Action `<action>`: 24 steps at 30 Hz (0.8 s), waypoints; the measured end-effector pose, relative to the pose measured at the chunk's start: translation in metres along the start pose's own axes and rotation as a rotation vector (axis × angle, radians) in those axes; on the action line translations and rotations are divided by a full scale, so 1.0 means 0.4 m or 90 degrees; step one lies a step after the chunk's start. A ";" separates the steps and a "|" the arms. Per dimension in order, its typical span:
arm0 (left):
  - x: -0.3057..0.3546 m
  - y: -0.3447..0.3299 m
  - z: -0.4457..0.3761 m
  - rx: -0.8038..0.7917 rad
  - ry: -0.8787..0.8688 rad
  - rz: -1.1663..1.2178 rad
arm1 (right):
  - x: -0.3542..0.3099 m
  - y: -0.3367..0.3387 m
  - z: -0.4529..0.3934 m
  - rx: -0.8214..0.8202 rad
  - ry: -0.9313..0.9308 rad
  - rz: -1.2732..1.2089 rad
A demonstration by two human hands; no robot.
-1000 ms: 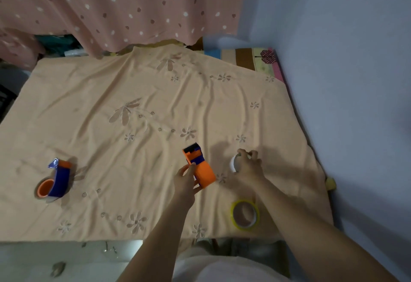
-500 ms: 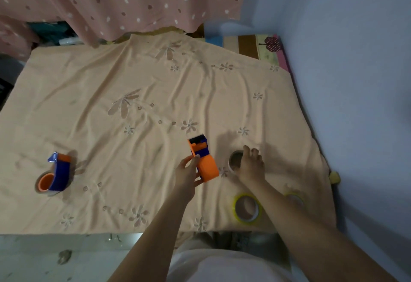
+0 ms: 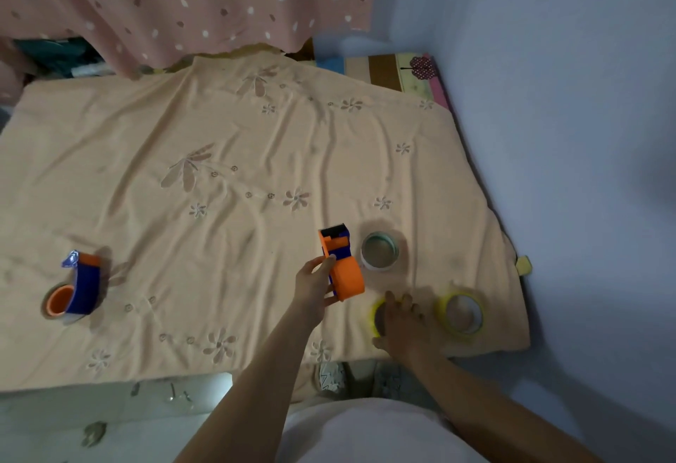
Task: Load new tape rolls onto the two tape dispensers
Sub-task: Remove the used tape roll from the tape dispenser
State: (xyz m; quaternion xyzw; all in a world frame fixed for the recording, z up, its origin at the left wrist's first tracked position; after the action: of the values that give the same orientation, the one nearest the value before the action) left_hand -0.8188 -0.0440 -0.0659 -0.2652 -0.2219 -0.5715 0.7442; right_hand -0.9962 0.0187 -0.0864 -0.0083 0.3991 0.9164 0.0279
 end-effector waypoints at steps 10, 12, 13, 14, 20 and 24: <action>-0.002 0.035 0.042 0.004 -0.040 0.022 | 0.025 0.008 -0.024 0.020 -0.017 -0.198; 0.012 0.038 0.051 -0.002 -0.068 0.018 | 0.053 0.043 -0.031 0.033 -0.025 -0.430; 0.022 0.036 0.056 -0.010 -0.085 0.014 | 0.067 0.067 -0.035 0.039 -0.014 -0.551; 0.033 0.033 0.062 -0.019 -0.102 0.012 | 0.081 0.097 -0.035 0.041 0.009 -0.646; 0.113 -0.034 0.121 -0.106 -0.203 -0.008 | 0.103 0.282 0.030 -0.002 0.258 -0.875; 0.156 -0.088 0.161 -0.162 -0.246 -0.005 | 0.087 0.342 0.061 -0.013 0.356 -0.863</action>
State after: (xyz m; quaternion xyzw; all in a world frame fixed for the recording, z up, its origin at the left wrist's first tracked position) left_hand -0.8390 -0.0554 0.0275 -0.4603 -0.2877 -0.5363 0.6463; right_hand -1.0386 -0.0549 0.0291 -0.4875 0.2897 0.6651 0.4858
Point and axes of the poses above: each hand's wrist, its own z-axis away from the middle knuckle, its own y-axis out of the back of the hand, x = y × z, the point moved 4 cm from there along -z, towards the middle knuckle, and after that the axes turned 6 degrees about -x, right-handed, at the moved point
